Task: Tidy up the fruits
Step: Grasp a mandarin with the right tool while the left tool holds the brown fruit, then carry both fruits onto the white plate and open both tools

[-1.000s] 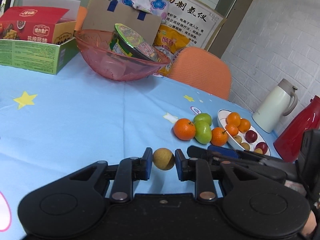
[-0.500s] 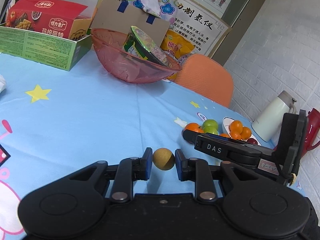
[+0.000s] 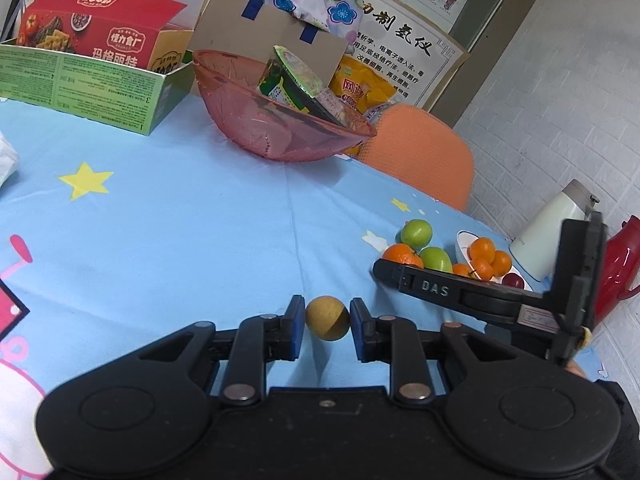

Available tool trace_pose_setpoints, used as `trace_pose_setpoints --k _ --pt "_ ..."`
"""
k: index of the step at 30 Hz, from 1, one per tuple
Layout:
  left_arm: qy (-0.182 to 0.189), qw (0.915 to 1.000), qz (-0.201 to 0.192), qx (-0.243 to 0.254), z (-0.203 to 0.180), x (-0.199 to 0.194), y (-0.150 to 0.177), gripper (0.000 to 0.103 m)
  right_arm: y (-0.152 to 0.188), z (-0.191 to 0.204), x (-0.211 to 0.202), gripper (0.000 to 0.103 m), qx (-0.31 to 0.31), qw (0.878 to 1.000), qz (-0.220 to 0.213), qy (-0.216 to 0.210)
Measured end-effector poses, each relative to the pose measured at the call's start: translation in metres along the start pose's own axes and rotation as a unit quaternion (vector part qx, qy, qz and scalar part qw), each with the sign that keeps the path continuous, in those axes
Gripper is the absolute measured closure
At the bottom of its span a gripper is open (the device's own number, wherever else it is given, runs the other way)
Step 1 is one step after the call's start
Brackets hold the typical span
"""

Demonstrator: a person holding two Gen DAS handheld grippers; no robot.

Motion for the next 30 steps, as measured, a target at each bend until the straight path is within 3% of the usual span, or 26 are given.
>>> trace_pose_setpoints --k 6,12,22,30 --pt "0.002 0.9999 0.003 0.011 -0.016 -0.001 0.002 0.028 0.011 -0.004 -0.031 0.030 0.012 1.000 -0.011 -0.021" --pt "0.013 0.9992 0.008 0.037 -0.050 0.004 0.004 0.028 0.018 -0.034 -0.072 0.030 0.039 0.998 -0.042 -0.026" --pt "0.056 0.9947 0.025 0.082 -0.129 0.033 0.003 0.028 0.023 -0.113 -0.119 0.030 0.079 0.992 -0.093 0.036" --pt "0.083 0.9901 0.034 0.108 -0.185 0.072 -0.008 0.028 0.025 -0.158 -0.128 0.030 0.097 0.986 -0.106 0.079"
Point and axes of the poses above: each gripper's, at about its wrist camera, not at the fingertips, and x roughly the way its jaws point, z to its left, y to its underside, the point moved 8 cm from there along x, roughly the way its jaws point, and after that the axes turned 3 degrees about -z, right-handed, at the moved point
